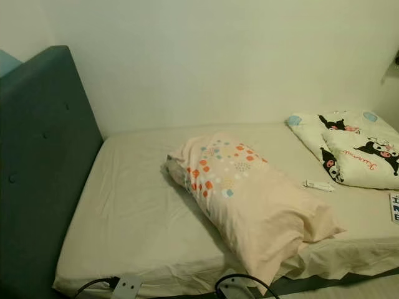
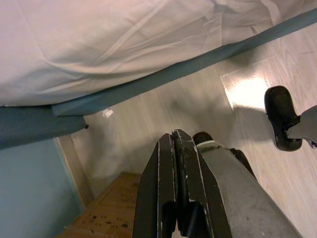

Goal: Clean up the room

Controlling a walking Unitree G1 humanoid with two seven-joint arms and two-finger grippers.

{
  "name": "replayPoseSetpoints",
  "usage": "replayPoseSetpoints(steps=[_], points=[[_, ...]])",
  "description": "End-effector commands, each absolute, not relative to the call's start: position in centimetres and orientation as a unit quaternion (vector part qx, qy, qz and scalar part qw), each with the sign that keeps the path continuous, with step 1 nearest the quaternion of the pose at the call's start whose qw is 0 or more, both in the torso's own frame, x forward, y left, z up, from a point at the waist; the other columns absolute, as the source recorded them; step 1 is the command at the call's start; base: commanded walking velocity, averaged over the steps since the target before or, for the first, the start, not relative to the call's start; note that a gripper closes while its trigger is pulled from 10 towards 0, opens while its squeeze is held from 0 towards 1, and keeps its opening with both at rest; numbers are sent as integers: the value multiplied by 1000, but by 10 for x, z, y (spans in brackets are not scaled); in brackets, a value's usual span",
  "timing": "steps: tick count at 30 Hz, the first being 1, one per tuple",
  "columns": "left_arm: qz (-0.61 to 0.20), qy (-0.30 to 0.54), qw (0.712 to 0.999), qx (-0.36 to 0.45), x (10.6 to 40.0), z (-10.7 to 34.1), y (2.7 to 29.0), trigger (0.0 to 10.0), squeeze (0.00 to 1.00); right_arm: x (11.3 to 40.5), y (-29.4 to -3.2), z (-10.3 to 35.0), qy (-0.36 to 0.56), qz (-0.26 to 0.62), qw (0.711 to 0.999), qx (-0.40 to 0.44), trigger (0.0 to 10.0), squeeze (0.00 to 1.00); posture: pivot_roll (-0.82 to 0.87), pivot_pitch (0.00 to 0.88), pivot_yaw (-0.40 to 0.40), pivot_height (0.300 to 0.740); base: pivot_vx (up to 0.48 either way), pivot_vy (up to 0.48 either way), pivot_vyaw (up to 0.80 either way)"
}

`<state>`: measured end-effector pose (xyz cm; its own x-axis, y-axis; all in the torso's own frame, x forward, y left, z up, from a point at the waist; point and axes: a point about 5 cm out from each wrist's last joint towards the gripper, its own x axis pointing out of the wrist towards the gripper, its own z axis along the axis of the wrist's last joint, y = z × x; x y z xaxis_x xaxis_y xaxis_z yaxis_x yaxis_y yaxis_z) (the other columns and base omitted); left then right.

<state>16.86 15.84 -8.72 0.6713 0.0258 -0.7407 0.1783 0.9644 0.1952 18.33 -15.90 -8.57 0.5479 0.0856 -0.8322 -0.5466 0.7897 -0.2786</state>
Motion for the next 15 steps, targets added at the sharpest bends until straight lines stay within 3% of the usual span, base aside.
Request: replayPoseSetpoints(steps=[1,10,15], points=[[-47,411,900,139,169,-88,163,10000,0,186,-158,-85,434,189,838,-270,10000,0,-15,0,-41,727,0,0,0],[-57,411,898,143,169,-88,161,10000,0,187,-161,-84,437,177,841,-266,10000,0,-18,0,-14,727,0,0,0],[-61,414,897,140,166,-89,162,10000,0,186,-162,-84,431,136,857,-248,10000,0,-23,0,16,727,0,0,0]])
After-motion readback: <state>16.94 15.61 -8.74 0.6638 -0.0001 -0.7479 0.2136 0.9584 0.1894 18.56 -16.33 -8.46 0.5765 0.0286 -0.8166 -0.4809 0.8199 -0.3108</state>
